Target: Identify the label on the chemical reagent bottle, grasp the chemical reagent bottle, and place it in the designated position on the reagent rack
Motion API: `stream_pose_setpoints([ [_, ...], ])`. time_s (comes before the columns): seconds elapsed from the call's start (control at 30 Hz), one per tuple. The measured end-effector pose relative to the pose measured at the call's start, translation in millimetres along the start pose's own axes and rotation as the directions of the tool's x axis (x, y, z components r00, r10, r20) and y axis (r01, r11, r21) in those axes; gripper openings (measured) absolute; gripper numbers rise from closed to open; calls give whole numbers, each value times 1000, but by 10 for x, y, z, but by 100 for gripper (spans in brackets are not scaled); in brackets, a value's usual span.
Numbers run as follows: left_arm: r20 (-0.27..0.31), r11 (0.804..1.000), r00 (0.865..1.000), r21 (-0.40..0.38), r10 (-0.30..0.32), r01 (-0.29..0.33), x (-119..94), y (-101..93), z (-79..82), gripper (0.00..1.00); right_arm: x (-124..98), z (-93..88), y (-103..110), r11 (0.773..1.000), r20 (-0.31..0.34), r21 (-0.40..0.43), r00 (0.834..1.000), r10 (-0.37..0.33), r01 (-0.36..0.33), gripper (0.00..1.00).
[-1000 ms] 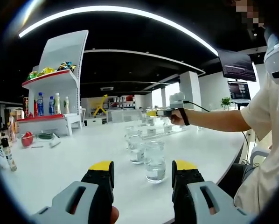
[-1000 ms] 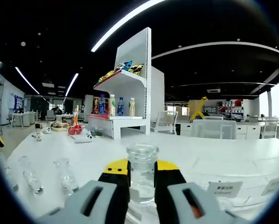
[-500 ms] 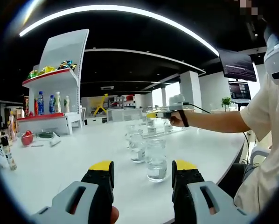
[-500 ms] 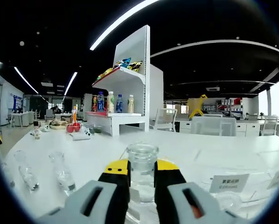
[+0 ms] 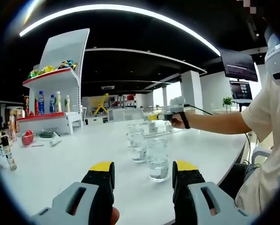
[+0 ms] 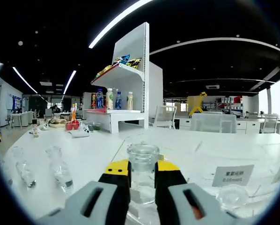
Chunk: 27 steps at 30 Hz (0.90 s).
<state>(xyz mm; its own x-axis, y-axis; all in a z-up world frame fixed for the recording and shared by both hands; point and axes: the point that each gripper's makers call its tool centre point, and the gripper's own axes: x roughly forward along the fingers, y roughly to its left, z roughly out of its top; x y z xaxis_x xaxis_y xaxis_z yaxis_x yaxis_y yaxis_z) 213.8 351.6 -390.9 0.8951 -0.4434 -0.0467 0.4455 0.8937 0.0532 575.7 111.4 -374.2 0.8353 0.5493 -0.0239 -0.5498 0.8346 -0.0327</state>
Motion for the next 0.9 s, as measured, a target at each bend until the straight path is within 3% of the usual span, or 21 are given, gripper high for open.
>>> stream_pose_setpoints([
  [0.43,-3,1000,1000,2,5,-5,-17,11,-2,49,46,-187,-1,1000,-30,-1,1000,1,-1,19],
  [0.9,-6,1000,1000,4,1,-1,5,-4,-6,49,-17,-217,52,1000,-44,-5,999,-1,1,19],
])
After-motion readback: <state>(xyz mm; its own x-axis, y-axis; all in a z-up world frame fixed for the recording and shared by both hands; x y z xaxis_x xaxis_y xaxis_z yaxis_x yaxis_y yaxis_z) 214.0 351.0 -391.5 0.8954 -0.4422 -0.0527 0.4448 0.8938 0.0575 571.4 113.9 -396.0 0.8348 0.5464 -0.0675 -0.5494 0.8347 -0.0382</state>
